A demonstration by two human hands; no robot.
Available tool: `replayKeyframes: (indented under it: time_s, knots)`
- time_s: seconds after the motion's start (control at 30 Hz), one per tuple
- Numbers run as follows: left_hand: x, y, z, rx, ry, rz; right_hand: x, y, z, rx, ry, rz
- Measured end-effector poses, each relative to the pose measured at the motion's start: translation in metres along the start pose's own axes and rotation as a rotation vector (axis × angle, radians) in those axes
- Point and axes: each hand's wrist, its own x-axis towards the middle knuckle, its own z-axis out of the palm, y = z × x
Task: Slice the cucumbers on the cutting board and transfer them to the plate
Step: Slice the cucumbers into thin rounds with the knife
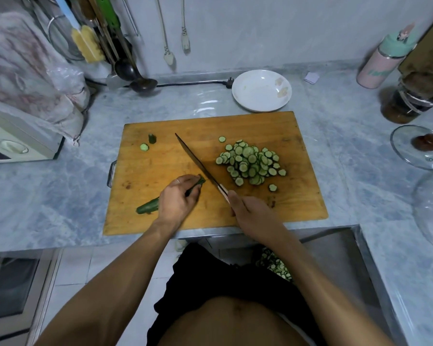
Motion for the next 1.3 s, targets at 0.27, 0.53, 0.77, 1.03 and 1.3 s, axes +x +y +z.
replayKeyframes:
  time_s: [0.27, 0.53, 0.77, 1.03, 1.3]
  knots:
    - [-0.002, 0.0, -0.001, 0.094, -0.025, 0.066, -0.01, -0.005, 0.007, -0.117, -0.028, -0.031]
    - [-0.004, -0.002, 0.002, 0.104, 0.007, 0.126, -0.012, -0.006, 0.006, -0.077, -0.032, -0.033]
    - [-0.003, -0.003, 0.004, 0.126, 0.0, 0.136, -0.004, -0.01, 0.007, -0.06, -0.074, 0.039]
    - [-0.003, -0.006, 0.007, 0.122, 0.027, 0.131, 0.015, -0.006, 0.025, -0.115, -0.044, 0.045]
    - [-0.007, -0.001, 0.008, 0.06, 0.061, 0.064, 0.014, 0.001, 0.018, -0.043, 0.011, 0.099]
